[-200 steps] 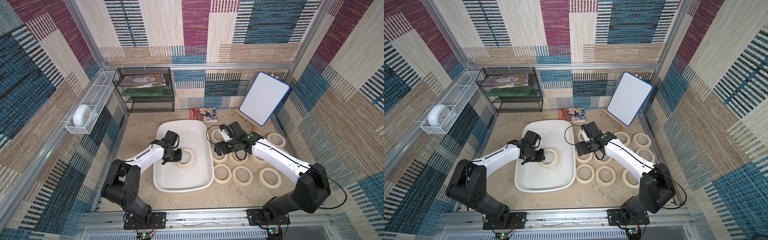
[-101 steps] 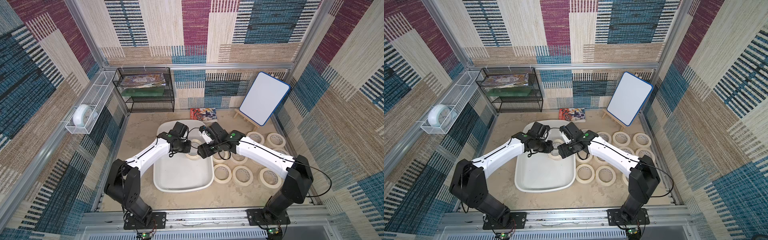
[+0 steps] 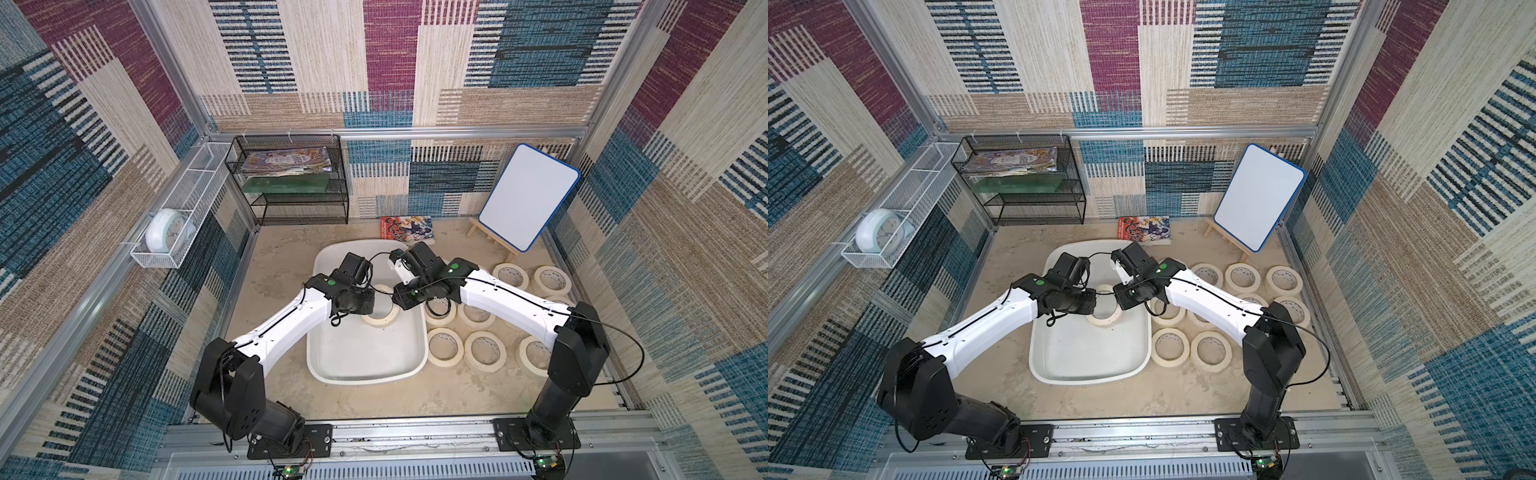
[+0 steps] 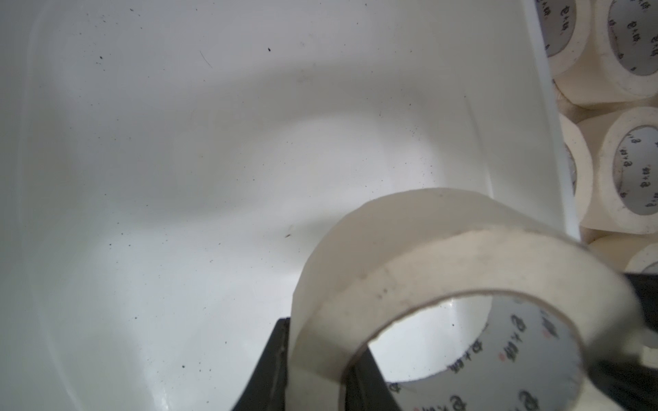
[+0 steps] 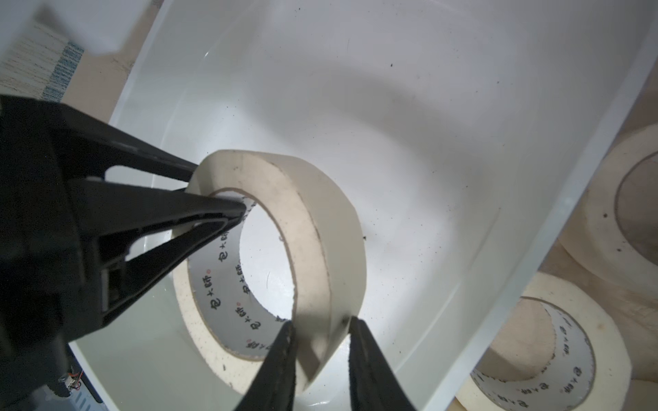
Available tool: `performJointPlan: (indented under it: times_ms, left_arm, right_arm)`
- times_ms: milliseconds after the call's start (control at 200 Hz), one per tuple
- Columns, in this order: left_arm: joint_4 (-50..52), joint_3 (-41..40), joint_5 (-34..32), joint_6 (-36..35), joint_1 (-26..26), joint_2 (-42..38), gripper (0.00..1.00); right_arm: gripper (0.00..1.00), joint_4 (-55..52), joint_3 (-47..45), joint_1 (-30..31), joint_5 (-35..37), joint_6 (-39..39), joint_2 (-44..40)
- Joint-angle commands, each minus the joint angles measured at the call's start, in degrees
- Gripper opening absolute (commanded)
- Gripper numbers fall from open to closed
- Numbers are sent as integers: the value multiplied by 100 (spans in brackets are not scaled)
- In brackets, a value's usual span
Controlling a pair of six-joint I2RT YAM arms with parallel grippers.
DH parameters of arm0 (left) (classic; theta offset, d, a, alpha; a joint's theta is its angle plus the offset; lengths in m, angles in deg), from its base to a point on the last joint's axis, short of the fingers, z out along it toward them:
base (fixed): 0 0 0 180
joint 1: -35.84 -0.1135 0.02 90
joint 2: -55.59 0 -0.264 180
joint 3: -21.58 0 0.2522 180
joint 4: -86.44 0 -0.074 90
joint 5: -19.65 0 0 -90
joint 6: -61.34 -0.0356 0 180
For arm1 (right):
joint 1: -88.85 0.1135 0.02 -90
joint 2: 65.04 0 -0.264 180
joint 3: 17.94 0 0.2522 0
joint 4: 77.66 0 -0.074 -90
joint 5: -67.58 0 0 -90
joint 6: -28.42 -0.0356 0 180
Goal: Take out the art tape in the storage box
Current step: Pick up the art tape from the storage box.
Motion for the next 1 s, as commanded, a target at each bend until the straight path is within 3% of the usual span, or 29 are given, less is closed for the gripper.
performJointPlan:
  times_ms: [0, 45, 160, 285, 406, 456, 481, 616, 746, 881, 991]
  left_arm:
    - [-274, 13, 384, 25, 39, -95, 16]
    - [-281, 26, 395, 22, 49, -102, 16]
    - [-296, 31, 371, 34, 56, -137, 17]
    - [-260, 35, 344, 10, 58, -162, 17]
    - [-248, 35, 323, -1, 63, -154, 19]
    - [-256, 39, 339, 5, 65, -145, 22]
    - [-259, 40, 357, 8, 67, -145, 25]
    - [-573, -79, 663, -23, 67, -334, 68]
    - [-939, -297, 787, -104, 58, -811, 96]
    - [-435, -23, 455, -160, 45, -1260, 99]
    - [-270, 46, 360, -137, 44, -1691, 99]
  right_arm:
    - [51, 198, 23, -5, 25, -84, 76]
    - [55, 203, 41, -9, -12, -100, 111]
    - [55, 249, 58, -9, -76, -128, 196]
    - [30, 235, 92, -9, -14, -157, 197]
    - [26, 119, 165, -12, 113, -122, 201]
    - [13, 108, 165, -11, 126, -109, 205]
    - [0, 109, 165, -9, 156, -109, 213]
    - [0, 64, 197, -25, 236, -66, 260]
    - [0, -40, 311, -69, 250, 1, 322]
    - [0, -235, 445, -144, 234, 39, 226]
    - [0, -291, 20, -323, 396, -42, -153]
